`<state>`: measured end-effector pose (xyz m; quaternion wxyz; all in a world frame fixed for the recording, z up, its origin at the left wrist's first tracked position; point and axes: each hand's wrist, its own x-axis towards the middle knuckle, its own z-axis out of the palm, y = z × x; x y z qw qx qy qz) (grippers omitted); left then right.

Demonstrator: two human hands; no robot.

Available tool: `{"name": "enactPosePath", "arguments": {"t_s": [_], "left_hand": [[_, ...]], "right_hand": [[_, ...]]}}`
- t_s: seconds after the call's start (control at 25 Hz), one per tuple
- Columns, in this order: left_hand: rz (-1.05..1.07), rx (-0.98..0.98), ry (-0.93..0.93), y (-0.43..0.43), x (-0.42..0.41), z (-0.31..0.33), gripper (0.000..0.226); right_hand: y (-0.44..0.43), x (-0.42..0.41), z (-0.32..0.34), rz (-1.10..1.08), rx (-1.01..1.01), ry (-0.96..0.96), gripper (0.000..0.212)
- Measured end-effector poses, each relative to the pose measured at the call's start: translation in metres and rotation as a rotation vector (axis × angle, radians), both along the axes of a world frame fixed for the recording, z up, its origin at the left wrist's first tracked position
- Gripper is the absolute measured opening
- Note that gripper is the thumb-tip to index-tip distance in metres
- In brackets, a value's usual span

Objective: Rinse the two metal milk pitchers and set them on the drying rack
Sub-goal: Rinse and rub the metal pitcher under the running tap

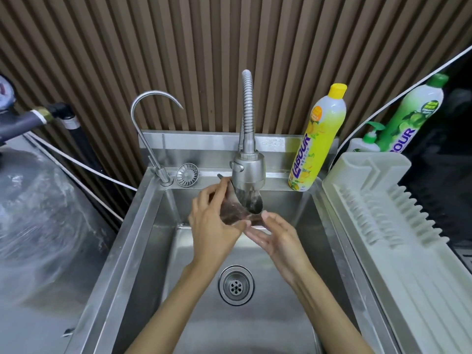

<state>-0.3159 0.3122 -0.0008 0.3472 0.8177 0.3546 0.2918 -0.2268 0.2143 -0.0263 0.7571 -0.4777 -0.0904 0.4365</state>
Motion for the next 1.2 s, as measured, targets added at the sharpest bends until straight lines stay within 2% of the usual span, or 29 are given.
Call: {"name": "enactPosePath", "arguments": {"t_s": [0.08,0.12,0.2,0.28,0.32,0.36,0.4,0.44,0.48,0.56,0.64,0.72,0.8,0.88,1.0,1.08,1.12,1.2], "left_hand": [[0.083,-0.022,0.201,-0.008,-0.004,-0.002,0.094],[0.084,-0.07,0.229,-0.011,-0.004,-0.006,0.094],[0.021,-0.247,0.108,-0.016,-0.001,-0.018,0.074],[-0.07,-0.512,-0.062,-0.017,0.008,-0.025,0.051],[-0.117,-0.627,-0.135,-0.015,0.015,-0.027,0.049],[-0.162,-0.696,-0.213,-0.011,0.02,-0.029,0.053],[-0.177,-0.697,-0.268,-0.008,0.023,-0.029,0.062],[-0.181,-0.658,-0.316,-0.003,0.026,-0.03,0.074],[-0.157,-0.581,-0.336,0.002,0.026,-0.029,0.084],[-0.107,-0.347,-0.319,0.004,0.021,-0.022,0.091],[-0.054,-0.133,-0.233,0.0,0.014,-0.011,0.089],[-0.013,-0.058,-0.025,-0.006,0.011,-0.001,0.091],[0.048,-0.063,0.21,-0.01,0.01,-0.002,0.09],[0.047,-0.16,0.254,-0.014,0.009,-0.009,0.081],[-0.037,-0.497,0.052,-0.017,0.017,-0.022,0.068],[-0.056,-0.694,-0.109,-0.014,0.027,-0.03,0.077],[-0.039,-0.713,-0.181,-0.011,0.031,-0.035,0.08],[-0.036,-0.588,-0.271,-0.004,0.033,-0.036,0.085]], "right_hand": [[-0.006,0.007,0.012,0.003,-0.194,-0.125,0.017],[-0.01,0.012,0.019,-0.004,-0.315,-0.219,0.019],[-0.016,0.02,0.036,-0.055,-0.525,-0.51,0.021],[-0.018,0.02,0.044,-0.143,-0.697,-0.911,0.022],[-0.018,0.016,0.044,-0.192,-0.747,-1.069,0.021],[-0.018,0.013,0.041,-0.239,-0.731,-1.137,0.019],[-0.017,0.01,0.037,-0.273,-0.621,-1.083,0.017],[-0.015,0.009,0.03,-0.277,-0.454,-0.923,0.016],[-0.014,0.007,0.024,-0.241,-0.277,-0.714,0.017],[-0.008,0.007,0.008,-0.123,-0.014,-0.299,0.019],[-0.004,0.003,-0.003,-0.022,0.063,0.023,0.016],[-0.006,0.0,-0.007,0.017,-0.021,0.147,0.011],[-0.015,0.004,0.002,0.015,-0.192,0.073,0.011],[-0.025,0.017,0.014,-0.001,-0.352,-0.129,0.014],[-0.028,0.031,0.026,-0.092,-0.489,-0.475,0.017],[-0.02,0.026,0.025,-0.173,-0.475,-0.68,0.018],[-0.016,0.022,0.022,-0.196,-0.414,-0.706,0.02],[-0.007,0.017,0.014,-0.198,-0.22,-0.539,0.022]]}}
